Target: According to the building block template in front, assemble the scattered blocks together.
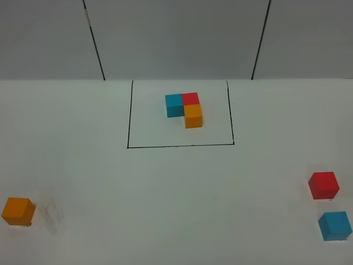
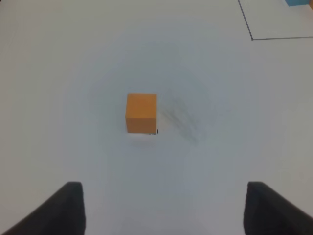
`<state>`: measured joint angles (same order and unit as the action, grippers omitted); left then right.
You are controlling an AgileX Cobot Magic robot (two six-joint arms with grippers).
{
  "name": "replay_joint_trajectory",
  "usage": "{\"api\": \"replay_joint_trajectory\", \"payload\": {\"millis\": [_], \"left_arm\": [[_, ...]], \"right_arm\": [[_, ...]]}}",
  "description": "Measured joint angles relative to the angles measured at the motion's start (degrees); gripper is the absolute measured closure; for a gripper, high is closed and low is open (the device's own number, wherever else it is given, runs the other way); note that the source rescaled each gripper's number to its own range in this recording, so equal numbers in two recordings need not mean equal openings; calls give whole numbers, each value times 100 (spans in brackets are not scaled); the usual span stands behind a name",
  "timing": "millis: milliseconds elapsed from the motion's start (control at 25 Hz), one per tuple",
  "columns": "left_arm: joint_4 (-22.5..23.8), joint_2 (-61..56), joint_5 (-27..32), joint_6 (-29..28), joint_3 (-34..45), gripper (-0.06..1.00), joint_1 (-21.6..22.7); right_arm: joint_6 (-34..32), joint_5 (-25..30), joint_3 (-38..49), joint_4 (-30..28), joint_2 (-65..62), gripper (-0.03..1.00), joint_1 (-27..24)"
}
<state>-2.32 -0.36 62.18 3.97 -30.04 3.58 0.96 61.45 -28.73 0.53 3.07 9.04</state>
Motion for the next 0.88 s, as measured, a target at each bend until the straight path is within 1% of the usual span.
{"api": "replay_joint_trajectory", "payload": {"millis": [880], "left_arm": [[0, 0, 0, 0, 0, 45, 0]], "right_arm": [[0, 0, 0, 0, 0, 80, 0]]}}
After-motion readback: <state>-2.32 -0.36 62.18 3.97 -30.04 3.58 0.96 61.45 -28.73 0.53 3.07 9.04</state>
